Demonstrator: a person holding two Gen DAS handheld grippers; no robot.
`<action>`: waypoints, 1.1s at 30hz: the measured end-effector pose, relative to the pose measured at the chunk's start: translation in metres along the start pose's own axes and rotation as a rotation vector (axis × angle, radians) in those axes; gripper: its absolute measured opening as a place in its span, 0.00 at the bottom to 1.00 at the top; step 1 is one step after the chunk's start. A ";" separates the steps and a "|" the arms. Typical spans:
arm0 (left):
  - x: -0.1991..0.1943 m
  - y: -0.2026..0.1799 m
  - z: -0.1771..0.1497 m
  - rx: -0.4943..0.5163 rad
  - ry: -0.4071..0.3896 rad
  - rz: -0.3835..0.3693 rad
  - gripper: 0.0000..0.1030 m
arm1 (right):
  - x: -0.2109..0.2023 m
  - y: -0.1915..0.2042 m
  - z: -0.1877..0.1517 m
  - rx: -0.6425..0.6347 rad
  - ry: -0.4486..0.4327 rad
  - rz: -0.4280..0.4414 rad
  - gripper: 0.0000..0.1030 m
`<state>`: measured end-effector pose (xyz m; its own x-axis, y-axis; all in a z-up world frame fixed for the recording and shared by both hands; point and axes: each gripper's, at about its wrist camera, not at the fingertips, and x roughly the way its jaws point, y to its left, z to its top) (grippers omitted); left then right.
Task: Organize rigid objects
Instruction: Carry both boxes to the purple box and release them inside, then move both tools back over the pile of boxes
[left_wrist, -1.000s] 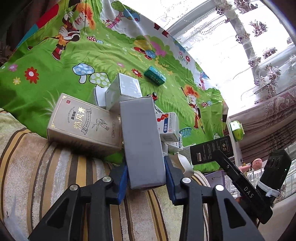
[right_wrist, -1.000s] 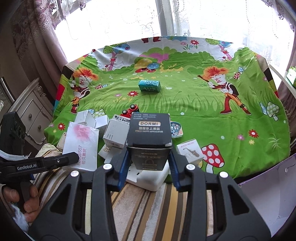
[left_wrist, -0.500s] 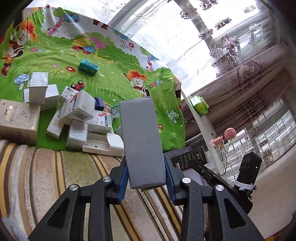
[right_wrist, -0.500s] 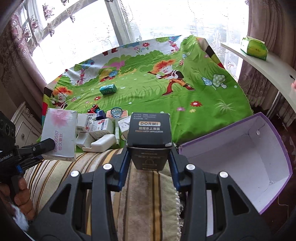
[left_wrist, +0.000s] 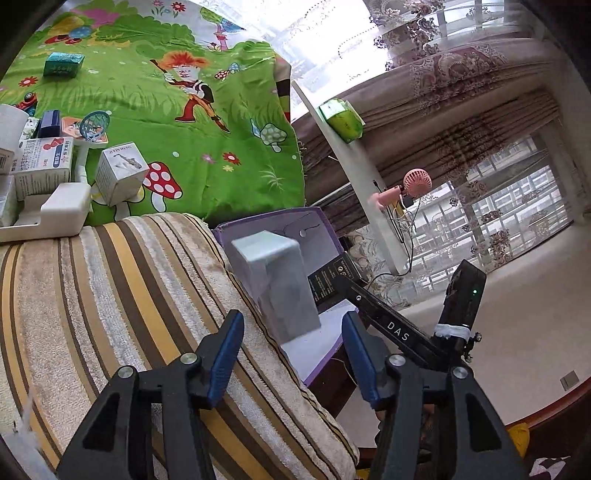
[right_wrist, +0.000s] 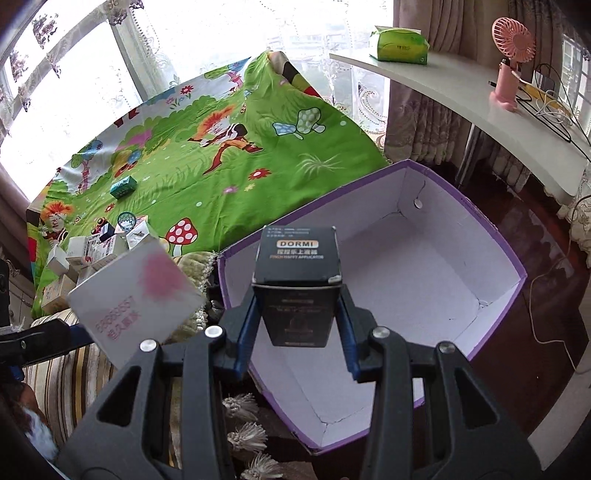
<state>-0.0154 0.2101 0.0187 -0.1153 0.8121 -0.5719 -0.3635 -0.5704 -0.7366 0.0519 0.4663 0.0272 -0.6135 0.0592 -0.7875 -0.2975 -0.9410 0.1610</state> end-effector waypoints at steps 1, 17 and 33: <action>-0.002 0.001 0.000 -0.007 -0.006 0.000 0.59 | -0.001 -0.002 0.001 0.009 -0.005 -0.009 0.54; -0.069 0.024 0.003 0.053 -0.203 0.263 0.62 | -0.017 0.023 0.002 -0.084 -0.156 -0.022 0.81; -0.160 0.100 -0.015 -0.093 -0.367 0.459 0.63 | 0.008 0.087 -0.003 -0.202 -0.026 0.212 0.81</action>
<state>-0.0190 0.0210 0.0312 -0.5599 0.4598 -0.6893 -0.1204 -0.8682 -0.4814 0.0237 0.3842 0.0328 -0.6656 -0.1399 -0.7331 -0.0103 -0.9805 0.1964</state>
